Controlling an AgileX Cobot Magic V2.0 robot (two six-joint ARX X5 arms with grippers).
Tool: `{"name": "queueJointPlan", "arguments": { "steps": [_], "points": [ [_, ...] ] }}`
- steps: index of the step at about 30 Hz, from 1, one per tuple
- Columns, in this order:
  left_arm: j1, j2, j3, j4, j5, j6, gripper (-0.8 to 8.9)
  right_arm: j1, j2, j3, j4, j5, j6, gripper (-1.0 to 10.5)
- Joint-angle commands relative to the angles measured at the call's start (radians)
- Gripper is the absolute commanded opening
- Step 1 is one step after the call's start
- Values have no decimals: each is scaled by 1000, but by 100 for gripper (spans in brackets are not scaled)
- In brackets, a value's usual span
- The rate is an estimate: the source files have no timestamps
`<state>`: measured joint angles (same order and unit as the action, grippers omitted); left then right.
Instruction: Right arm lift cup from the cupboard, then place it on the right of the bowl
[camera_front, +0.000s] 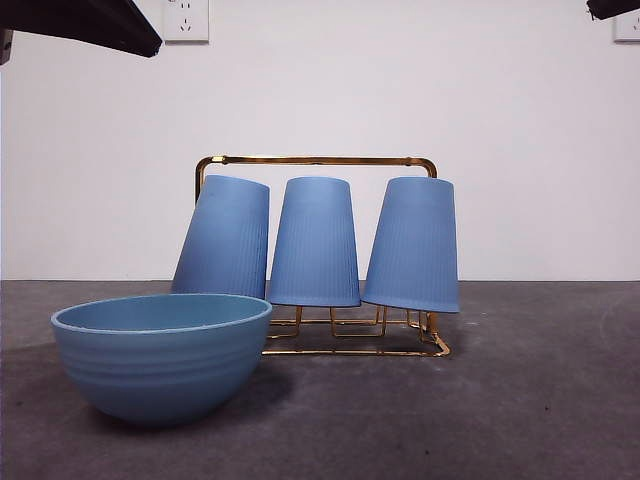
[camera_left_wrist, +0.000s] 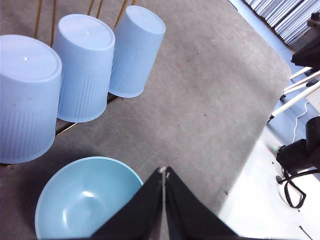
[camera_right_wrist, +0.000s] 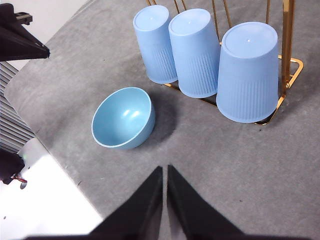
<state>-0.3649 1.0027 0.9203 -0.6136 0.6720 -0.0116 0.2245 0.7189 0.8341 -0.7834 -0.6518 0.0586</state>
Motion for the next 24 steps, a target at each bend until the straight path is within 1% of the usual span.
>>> {"name": "queueJointPlan", "arguments": {
  "steps": [1,3,4,8,10,12,16,18,20,21,24],
  "points": [
    [-5,10,21,8,9,30,34,5,5,12,4,-3,-6,13],
    [-5,10,21,8,9,30,97,5,5,12,5,-3,1,48],
    [-5,10,21,8,9,30,152,5,6,12,5,-3,10,111],
    [-5,10,21,8,9,26,423,5,13,12,5,-3,43,454],
    [-5,10,21,8,9,26,508,6,18,12,5,-3,44,539],
    [-5,10,21,8,9,18,536,11,21,12,5,-4,48,550],
    [-5,9,21,4,9,2,535,39,57,23,34,-2,71,550],
    [-5,6,21,0,9,-4,534,61,101,54,28,16,73,550],
    [-3,0,21,0,9,-3,531,89,161,106,8,68,72,549],
    [-2,-5,21,0,9,-3,531,108,208,148,-11,108,71,549],
    [-2,-18,21,0,9,-3,531,151,329,262,-69,194,67,549]
  ]
}}
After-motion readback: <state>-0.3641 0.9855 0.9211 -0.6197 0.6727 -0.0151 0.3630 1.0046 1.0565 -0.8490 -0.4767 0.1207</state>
